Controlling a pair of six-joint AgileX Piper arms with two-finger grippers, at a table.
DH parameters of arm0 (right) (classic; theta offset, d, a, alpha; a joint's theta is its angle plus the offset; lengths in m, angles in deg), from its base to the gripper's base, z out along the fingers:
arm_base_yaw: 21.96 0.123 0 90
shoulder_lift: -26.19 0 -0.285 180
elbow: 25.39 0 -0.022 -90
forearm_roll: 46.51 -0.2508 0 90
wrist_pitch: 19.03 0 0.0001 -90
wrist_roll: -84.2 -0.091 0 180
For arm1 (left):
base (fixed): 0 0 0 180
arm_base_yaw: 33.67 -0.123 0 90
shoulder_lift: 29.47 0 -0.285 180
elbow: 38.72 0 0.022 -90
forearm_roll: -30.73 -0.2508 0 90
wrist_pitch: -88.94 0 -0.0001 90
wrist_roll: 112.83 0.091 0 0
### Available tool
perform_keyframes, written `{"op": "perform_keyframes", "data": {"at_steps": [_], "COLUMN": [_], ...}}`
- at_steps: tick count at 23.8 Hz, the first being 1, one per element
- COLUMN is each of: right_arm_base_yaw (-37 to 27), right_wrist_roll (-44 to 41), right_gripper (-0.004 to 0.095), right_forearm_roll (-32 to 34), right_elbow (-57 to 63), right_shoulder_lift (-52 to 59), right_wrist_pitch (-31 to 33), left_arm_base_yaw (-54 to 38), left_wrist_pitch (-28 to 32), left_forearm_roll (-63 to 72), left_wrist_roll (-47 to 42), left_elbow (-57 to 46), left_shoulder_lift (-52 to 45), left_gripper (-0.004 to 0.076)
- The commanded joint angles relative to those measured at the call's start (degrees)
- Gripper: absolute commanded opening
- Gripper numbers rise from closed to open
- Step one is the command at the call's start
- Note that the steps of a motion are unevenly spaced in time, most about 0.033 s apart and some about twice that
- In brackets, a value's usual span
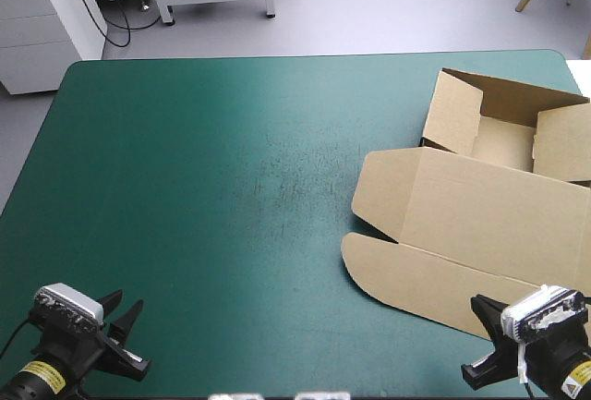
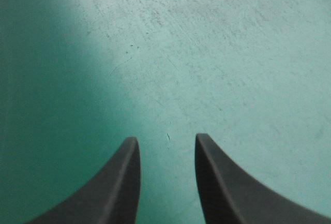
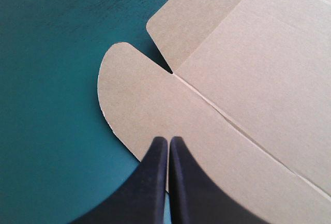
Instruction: Fold the box
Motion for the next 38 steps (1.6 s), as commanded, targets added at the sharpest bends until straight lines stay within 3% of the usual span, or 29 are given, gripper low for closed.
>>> {"op": "perform_keyframes", "data": {"at_steps": [1,38], "right_arm_base_yaw": [0.2,-1.4], "right_wrist_roll": [0.2,0.2], "right_gripper": [-0.0004,-0.0004], "right_forearm_roll": [-0.8,-0.8], "right_elbow": [-1.4,-1.4], "right_shoulder_lift": [-0.7,-0.7], "right_wrist_pitch": [-3.9,-3.9], "left_arm_base_yaw": [0.1,0.0], "left_wrist_pitch": [4.3,4.3], "left_forearm_roll": [0.0,0.0], "left_wrist_roll": [-0.8,-0.9], "left_elbow": [1.3,1.3], "left_shoulder_lift": [0.6,0.6], "left_gripper": [0.0246,0.0239]}}
